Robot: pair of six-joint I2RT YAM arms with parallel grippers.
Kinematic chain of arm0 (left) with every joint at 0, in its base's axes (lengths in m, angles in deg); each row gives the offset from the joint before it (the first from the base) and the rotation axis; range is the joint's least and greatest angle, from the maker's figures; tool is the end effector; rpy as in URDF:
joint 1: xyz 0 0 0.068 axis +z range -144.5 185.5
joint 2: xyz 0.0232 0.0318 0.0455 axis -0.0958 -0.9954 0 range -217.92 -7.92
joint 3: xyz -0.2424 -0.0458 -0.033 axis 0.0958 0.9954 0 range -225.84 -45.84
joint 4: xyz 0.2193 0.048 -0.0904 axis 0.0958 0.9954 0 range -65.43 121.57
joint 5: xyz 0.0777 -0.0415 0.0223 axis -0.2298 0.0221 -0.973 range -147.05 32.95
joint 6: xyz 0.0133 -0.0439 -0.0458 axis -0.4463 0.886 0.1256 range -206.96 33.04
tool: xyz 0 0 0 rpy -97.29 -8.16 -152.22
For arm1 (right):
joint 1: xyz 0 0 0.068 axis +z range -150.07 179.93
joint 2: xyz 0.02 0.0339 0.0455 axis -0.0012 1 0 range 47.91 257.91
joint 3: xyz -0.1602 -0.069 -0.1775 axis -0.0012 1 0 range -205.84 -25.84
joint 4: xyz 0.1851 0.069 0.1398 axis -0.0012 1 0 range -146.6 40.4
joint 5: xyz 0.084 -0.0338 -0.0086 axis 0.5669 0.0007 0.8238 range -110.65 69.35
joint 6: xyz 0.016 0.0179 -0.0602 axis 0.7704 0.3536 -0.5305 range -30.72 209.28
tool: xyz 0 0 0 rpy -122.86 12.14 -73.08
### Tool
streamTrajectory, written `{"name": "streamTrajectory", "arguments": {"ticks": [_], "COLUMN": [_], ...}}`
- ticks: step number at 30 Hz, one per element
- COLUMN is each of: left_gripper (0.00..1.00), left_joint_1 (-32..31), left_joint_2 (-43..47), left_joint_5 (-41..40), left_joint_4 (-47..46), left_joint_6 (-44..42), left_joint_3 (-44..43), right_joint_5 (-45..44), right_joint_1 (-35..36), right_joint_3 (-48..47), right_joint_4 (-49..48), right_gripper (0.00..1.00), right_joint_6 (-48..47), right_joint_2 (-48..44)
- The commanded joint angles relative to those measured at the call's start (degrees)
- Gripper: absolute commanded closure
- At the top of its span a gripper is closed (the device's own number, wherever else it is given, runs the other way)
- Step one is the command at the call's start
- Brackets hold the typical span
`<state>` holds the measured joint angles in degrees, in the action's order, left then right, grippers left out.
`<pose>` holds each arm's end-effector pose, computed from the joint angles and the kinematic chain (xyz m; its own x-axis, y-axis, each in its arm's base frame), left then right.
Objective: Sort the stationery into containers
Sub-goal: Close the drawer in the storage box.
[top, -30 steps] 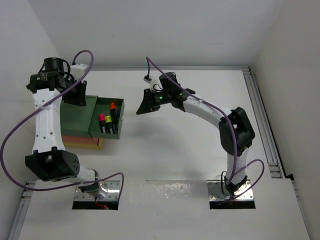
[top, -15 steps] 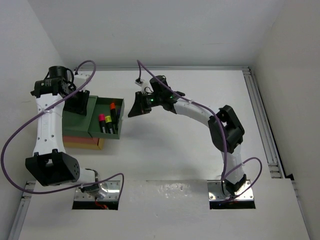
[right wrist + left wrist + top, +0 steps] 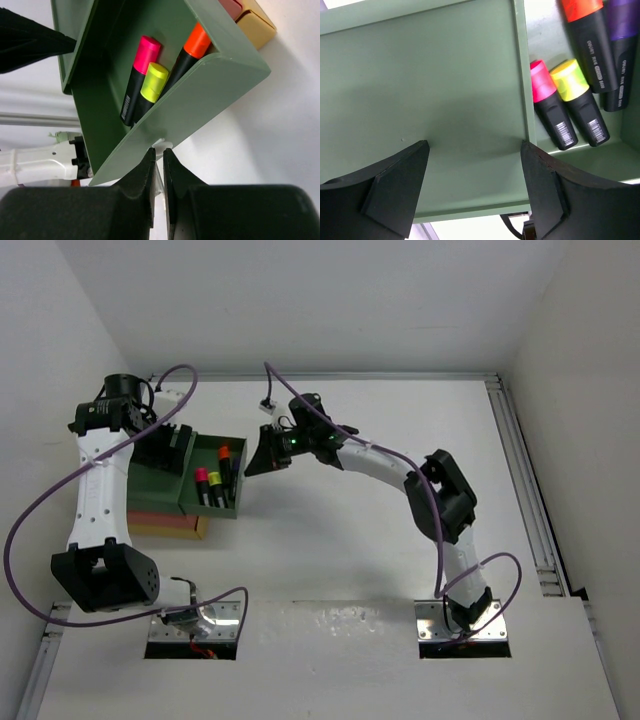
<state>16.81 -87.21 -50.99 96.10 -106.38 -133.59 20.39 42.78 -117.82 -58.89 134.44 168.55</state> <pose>0.2409 0.0428 0.3300 -0.8737 0.1623 -0.4585 0.1509 0.9866 0.0617 0.3204 0.3425 0.2146 -0.8992 -0.1046 -0.4249 -0.4348 0.3221 0.8409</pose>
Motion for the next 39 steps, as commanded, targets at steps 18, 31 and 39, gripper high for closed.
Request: {"name": "streamTrajectory", "arguments": {"ticks": [18, 31, 39], "left_gripper": [0.18, 0.18, 0.18], "left_joint_1": [-0.7, -0.6, -0.5], "left_joint_2": [1.2, 1.3, 2.0], "left_joint_5": [2.5, 3.3, 3.4], "left_joint_4": [-2.0, -3.5, -4.8], "left_joint_6": [0.7, 1.0, 1.4], "left_joint_3": [4.0, 6.7, 8.6], "right_joint_5": [-4.0, -7.7, -9.6], "right_joint_1": [4.7, 7.5, 8.6], "right_joint_3": [-8.8, -13.7, -16.3], "right_joint_4": [-14.8, -22.6, -26.8], "right_gripper": [0.91, 0.8, 0.71], "right_joint_6": [9.7, 15.1, 16.4], "right_joint_2": [7.4, 13.3, 16.5]}}
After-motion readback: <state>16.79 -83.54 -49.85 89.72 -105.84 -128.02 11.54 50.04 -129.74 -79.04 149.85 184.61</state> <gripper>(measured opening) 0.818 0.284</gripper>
